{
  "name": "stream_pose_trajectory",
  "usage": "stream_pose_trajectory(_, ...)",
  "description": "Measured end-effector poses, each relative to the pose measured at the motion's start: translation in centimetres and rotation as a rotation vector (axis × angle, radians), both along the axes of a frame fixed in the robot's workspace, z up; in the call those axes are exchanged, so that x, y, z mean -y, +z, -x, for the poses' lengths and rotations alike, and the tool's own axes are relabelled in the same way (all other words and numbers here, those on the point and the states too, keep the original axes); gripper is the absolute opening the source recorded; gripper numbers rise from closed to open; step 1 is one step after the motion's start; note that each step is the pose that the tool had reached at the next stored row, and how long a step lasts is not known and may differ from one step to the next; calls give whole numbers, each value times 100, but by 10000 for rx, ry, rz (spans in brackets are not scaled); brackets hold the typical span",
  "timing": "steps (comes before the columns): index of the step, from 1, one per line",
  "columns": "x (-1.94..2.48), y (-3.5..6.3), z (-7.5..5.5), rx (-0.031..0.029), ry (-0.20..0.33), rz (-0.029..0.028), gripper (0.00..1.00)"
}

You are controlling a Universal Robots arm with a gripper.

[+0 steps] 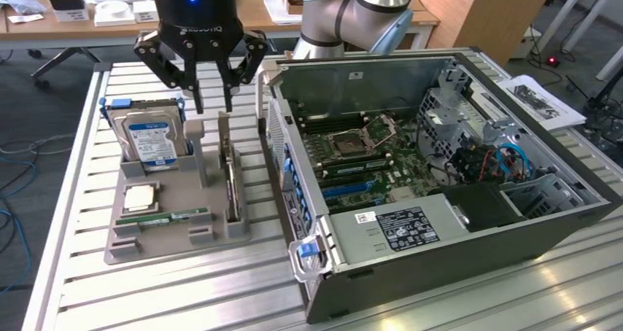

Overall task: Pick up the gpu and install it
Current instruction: 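Pick up the gpu and move the gpu toward the slot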

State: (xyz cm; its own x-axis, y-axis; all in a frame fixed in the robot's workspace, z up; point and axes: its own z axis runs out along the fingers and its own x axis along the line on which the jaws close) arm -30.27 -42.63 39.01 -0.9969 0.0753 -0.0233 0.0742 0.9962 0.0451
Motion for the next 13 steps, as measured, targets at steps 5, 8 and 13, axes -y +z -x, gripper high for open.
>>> stream_pose_trajectory(5, 0, -57, 1, 0, -1, -42, 42)
stream_pose_trajectory(8, 0, -112, 0, 0, 0, -46, 42)
stream_pose_trajectory(13, 0, -203, 0, 0, 0, -46, 42)
